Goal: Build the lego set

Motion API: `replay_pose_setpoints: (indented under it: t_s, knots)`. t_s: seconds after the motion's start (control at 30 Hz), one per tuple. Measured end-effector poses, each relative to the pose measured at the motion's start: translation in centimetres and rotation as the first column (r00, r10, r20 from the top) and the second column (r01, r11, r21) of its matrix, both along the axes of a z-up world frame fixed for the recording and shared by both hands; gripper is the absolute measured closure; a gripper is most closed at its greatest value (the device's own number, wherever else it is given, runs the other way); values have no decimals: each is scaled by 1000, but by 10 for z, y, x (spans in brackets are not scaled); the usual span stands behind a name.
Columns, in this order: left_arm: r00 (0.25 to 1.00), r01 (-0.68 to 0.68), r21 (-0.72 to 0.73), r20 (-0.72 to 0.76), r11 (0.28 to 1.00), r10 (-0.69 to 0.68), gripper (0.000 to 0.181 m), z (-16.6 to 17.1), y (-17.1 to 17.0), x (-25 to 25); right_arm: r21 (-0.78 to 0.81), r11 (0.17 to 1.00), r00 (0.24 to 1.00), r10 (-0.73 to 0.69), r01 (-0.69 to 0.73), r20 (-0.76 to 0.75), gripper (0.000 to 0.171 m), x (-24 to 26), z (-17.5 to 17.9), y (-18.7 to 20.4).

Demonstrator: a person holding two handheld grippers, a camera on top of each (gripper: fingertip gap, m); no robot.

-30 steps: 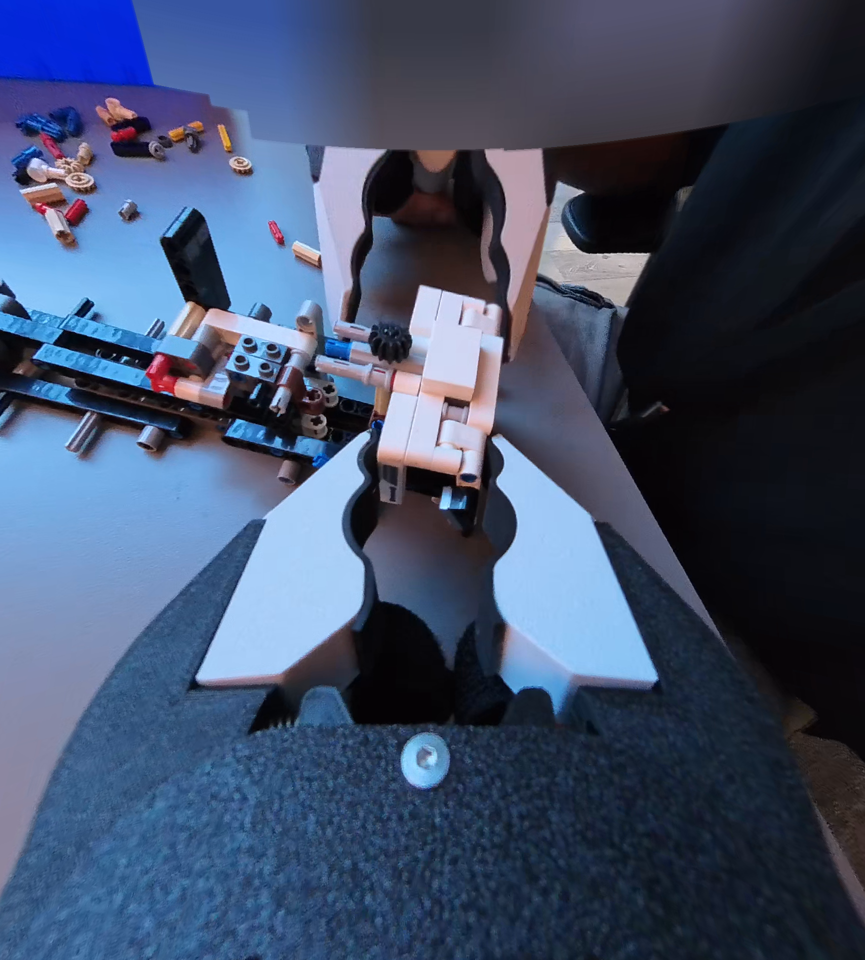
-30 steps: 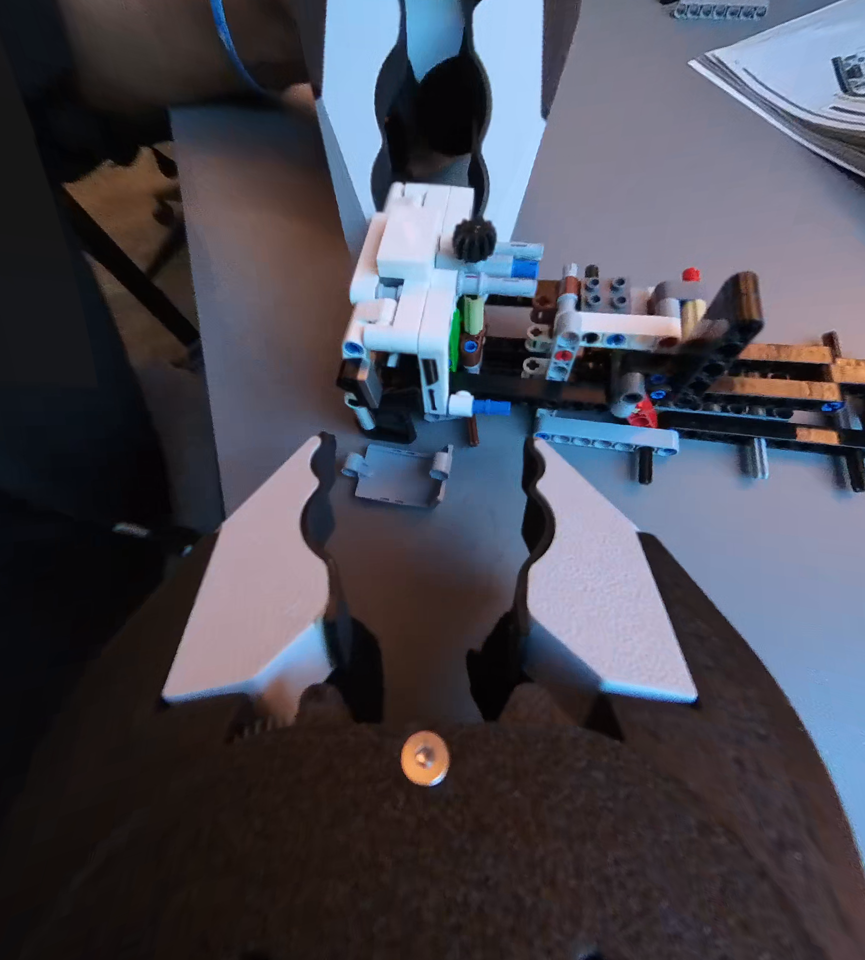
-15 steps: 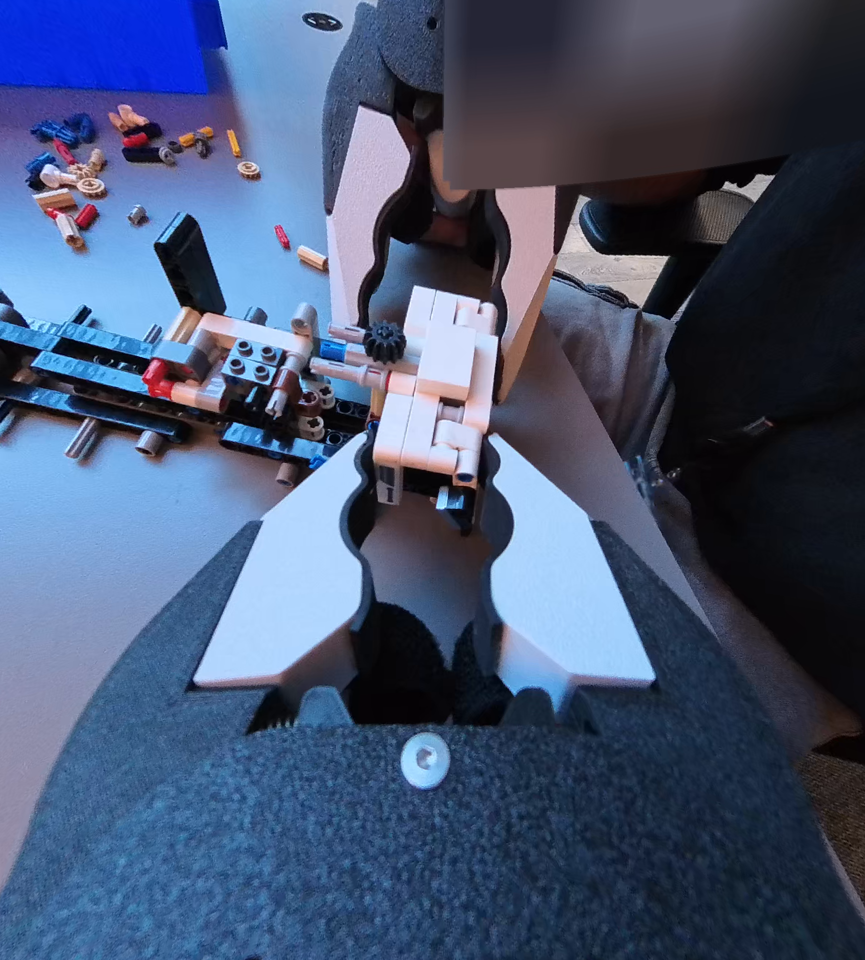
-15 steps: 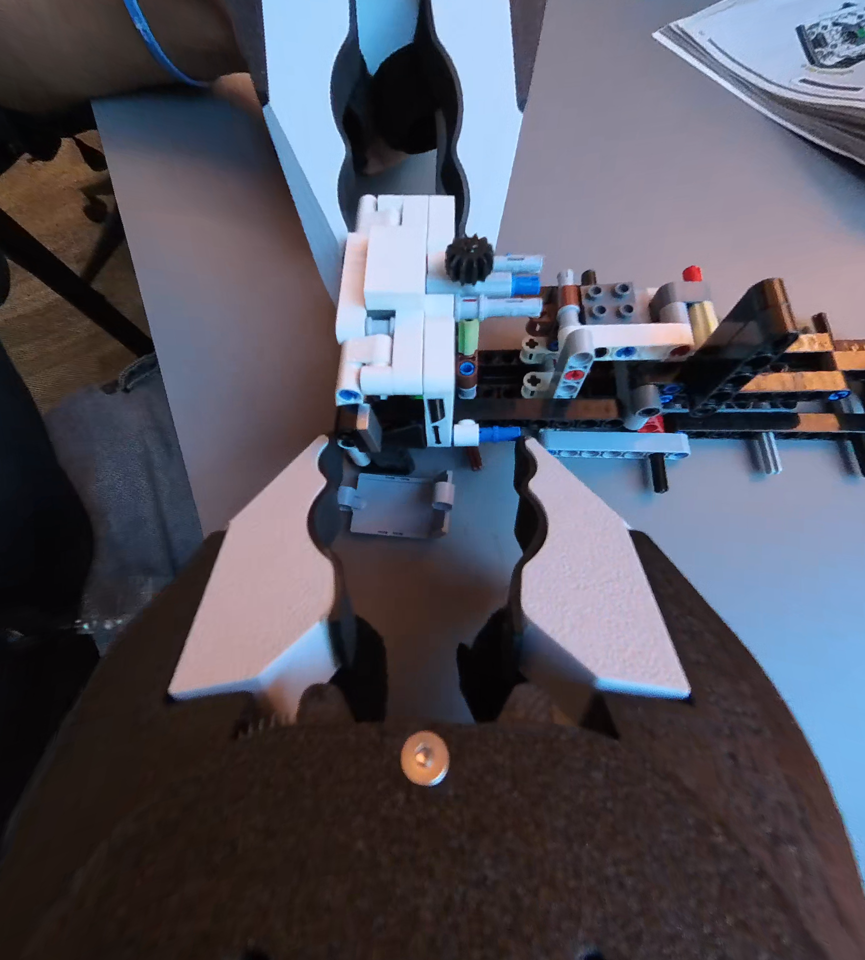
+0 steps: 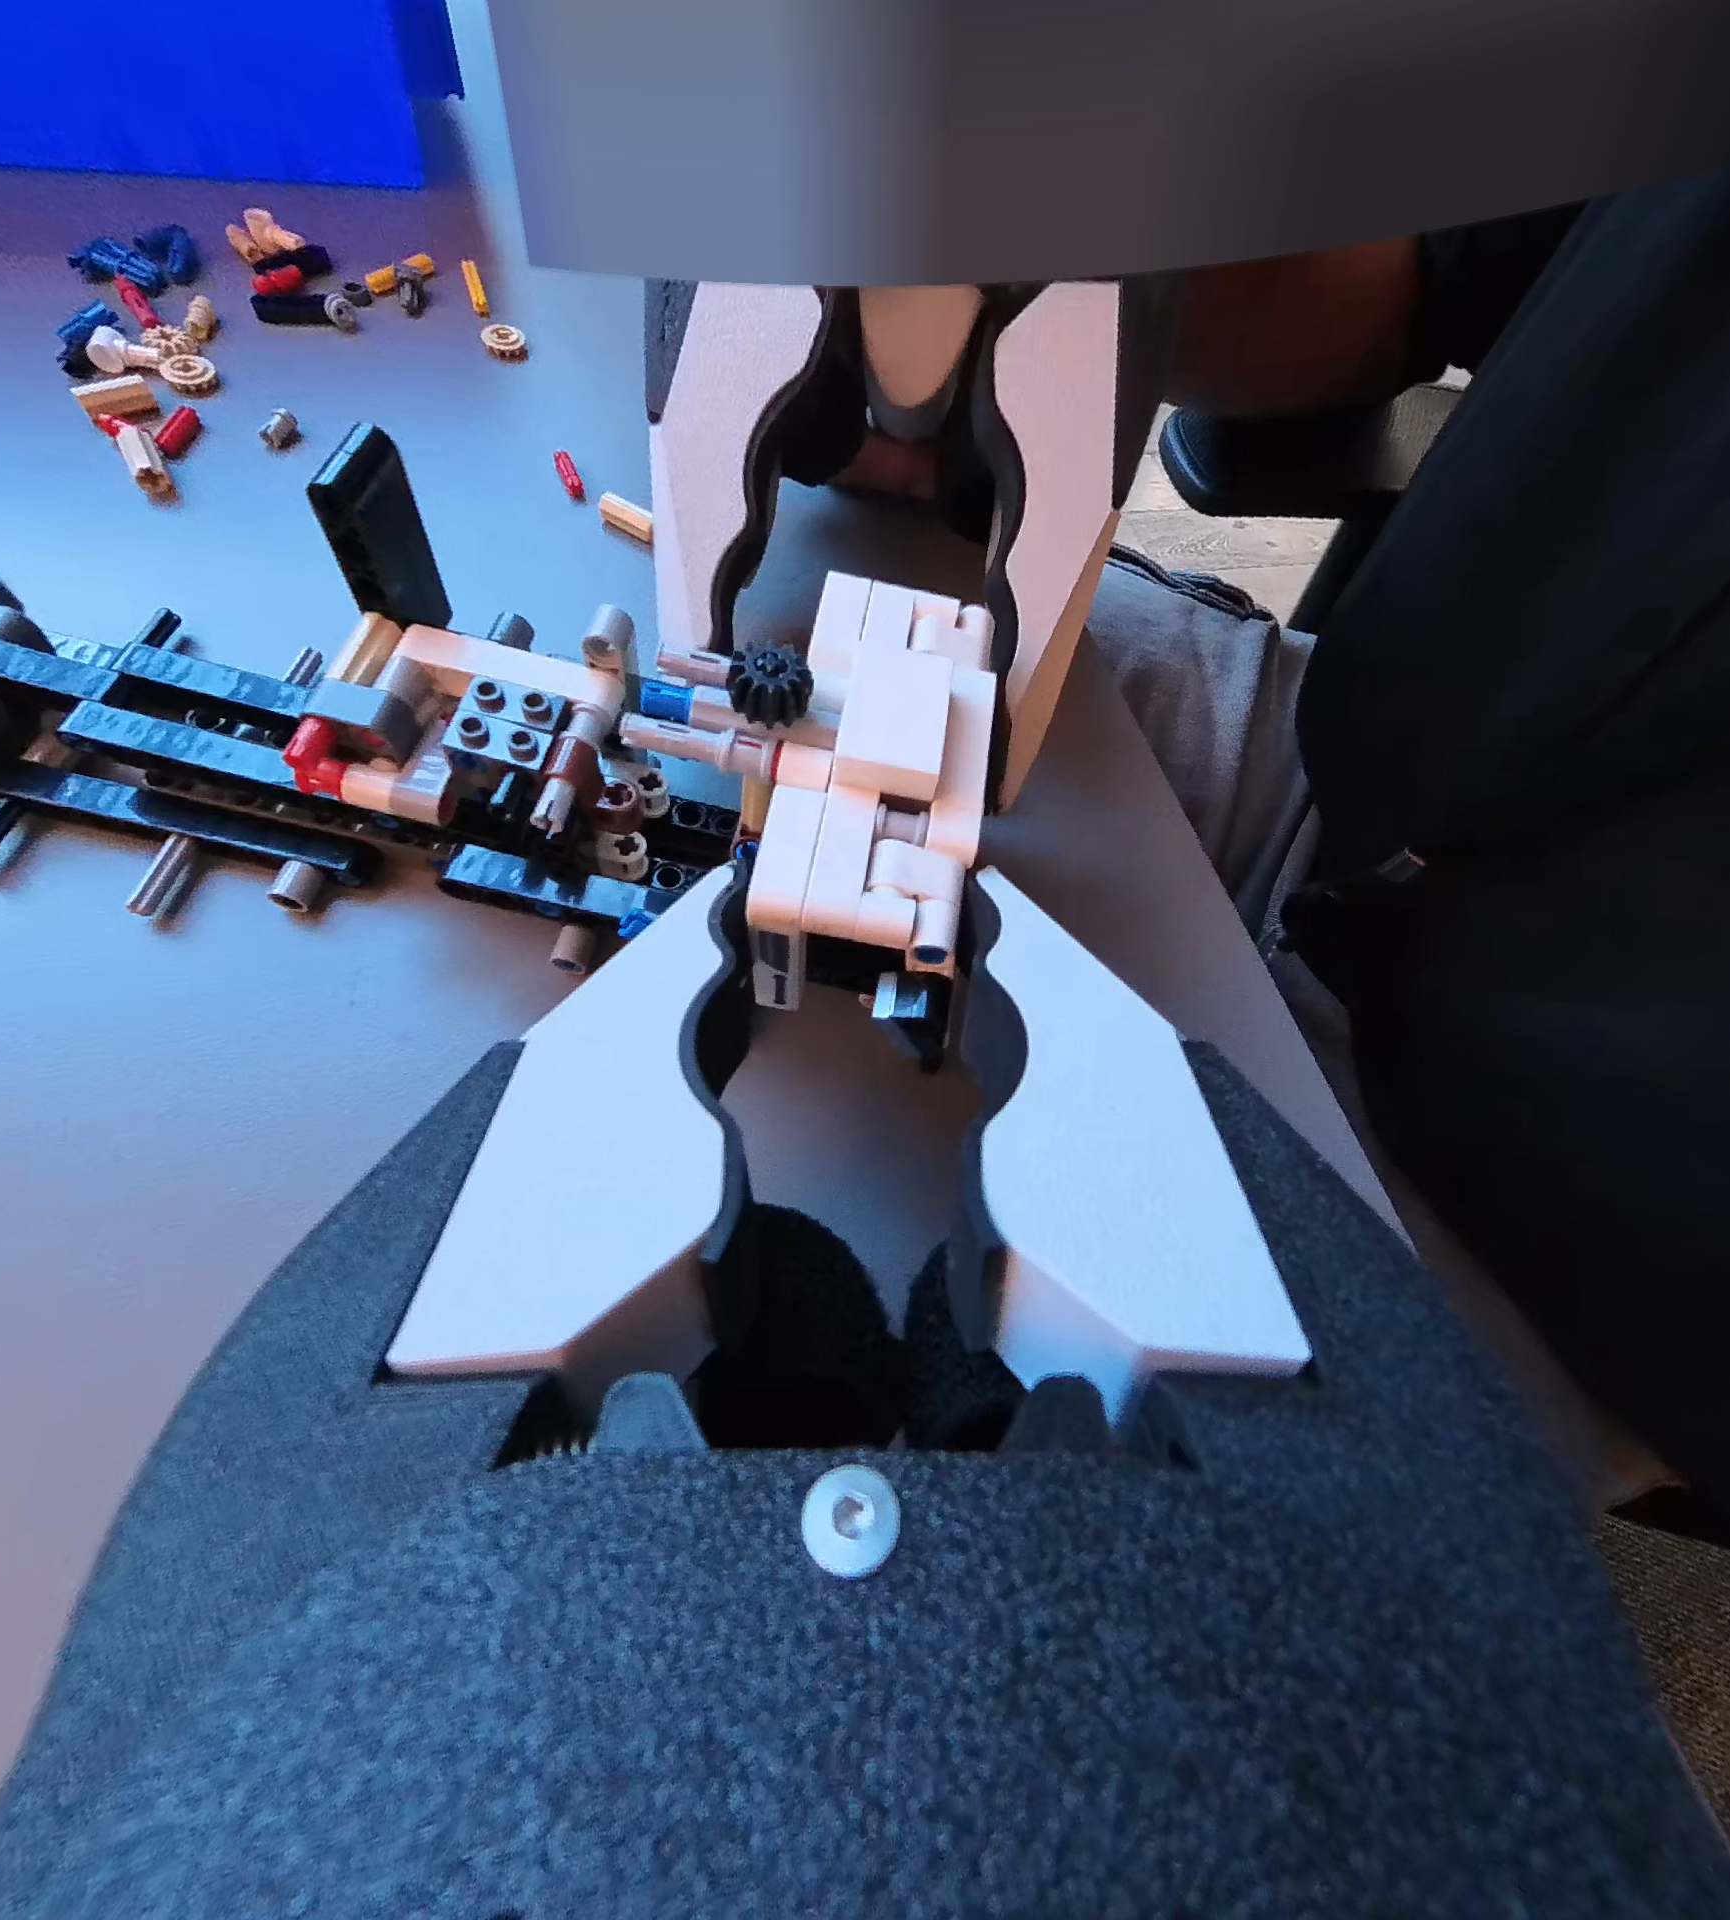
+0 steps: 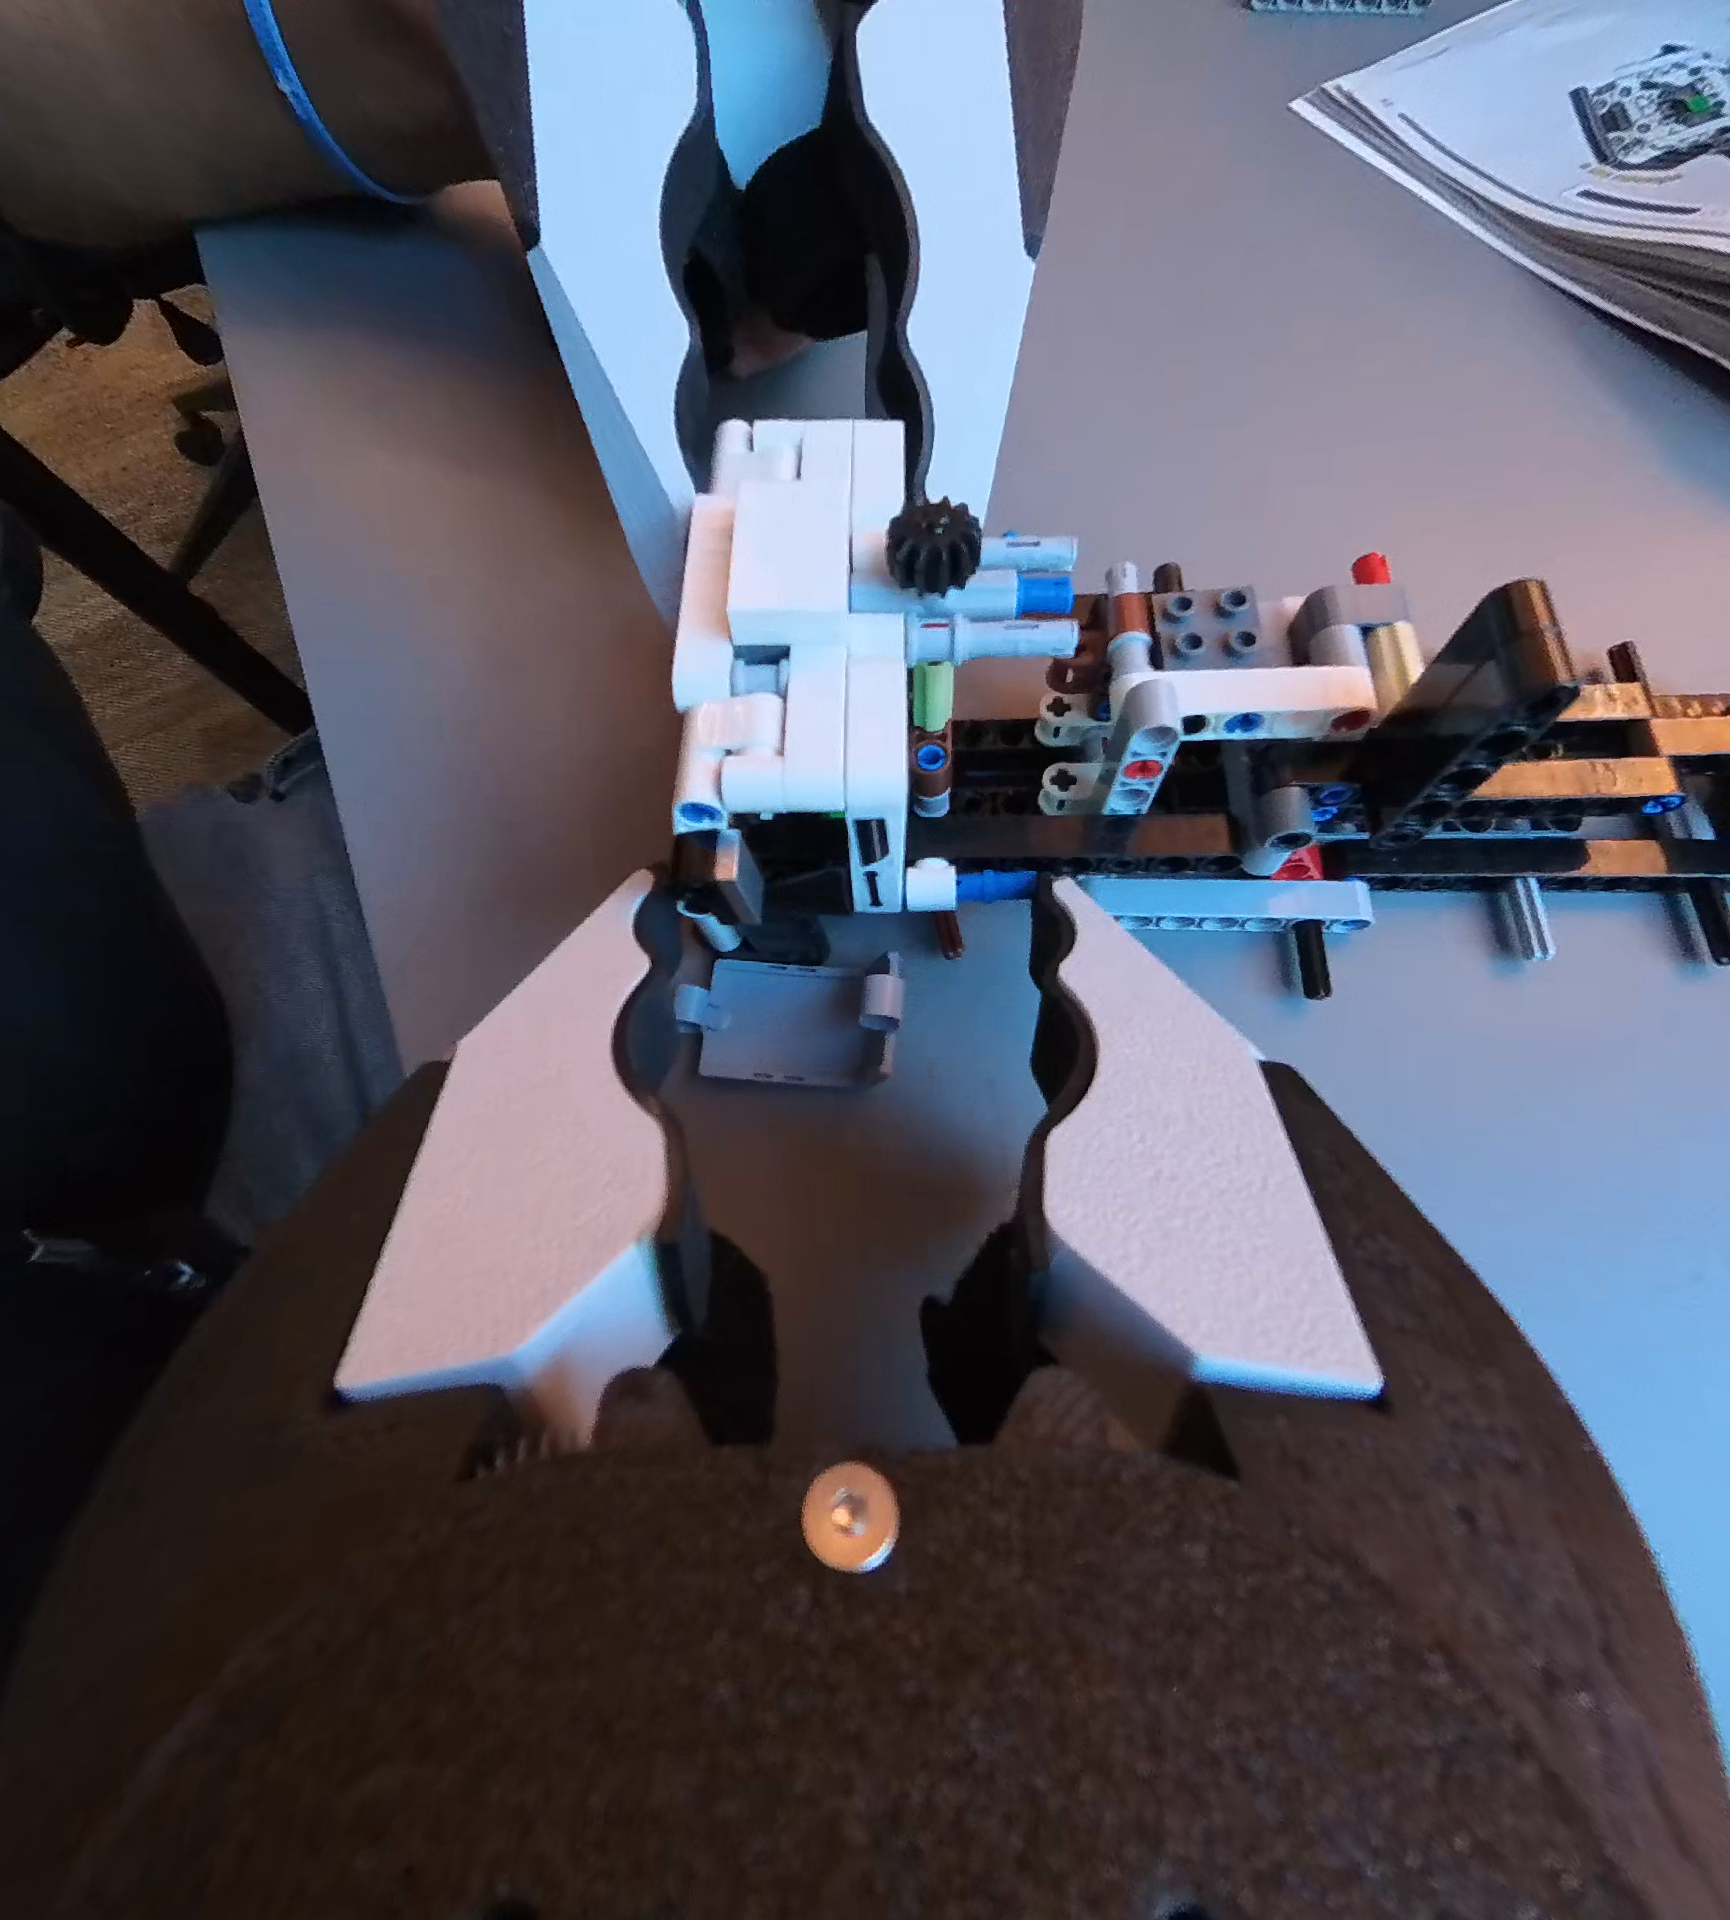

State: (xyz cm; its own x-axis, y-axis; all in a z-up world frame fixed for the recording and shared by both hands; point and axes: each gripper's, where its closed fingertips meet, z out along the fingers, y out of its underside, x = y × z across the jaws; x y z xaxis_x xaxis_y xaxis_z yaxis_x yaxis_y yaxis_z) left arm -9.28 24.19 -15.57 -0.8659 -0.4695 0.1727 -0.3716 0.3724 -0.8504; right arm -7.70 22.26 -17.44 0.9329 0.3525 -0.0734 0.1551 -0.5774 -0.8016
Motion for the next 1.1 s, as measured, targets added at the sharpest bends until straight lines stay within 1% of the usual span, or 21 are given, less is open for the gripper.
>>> replay_pose_setpoints:
  t_s: [0.17, 0.3, 0.37, 0.43, 0.6, 0.87, 1.1]
  knots:
    - [1000, -3, 1, 1, 1000, 3, 144, 0, 0, 0, -11, 1000, 1000, 6, -6, -10, 105, 0, -1, 0]
    - [1000, -4, 5, 7, 1000, 4, 144, 0, 0, 0, -65, 998, 996, 10, -16, -88, 106, -2, -5, -2]
    - [1000, -3, 9, 13, 1000, 3, 144, 0, 0, 0, -62, 998, 997, 12, -17, -81, 106, -2, -5, -1]
    - [1000, 4, 12, 16, 1000, -4, 144, 0, 0, -1, -88, 996, 993, 13, -23, -116, 107, -5, -6, -3]
    - [1000, -9, 8, 8, 1000, 9, 144, 0, -1, 1, -14, 1000, 1000, 13, -13, -9, 106, 0, -2, -1]
    - [1000, -9, 4, 3, 1000, 9, 144, 0, 0, 1, -17, 1000, 1000, 9, -9, -7, 107, 0, -2, -1]
    - [1000, -10, 10, 10, 1000, 10, 144, -1, -1, 1, -4, 1000, 1000, 17, -17, 27, 107, 0, -2, -2]
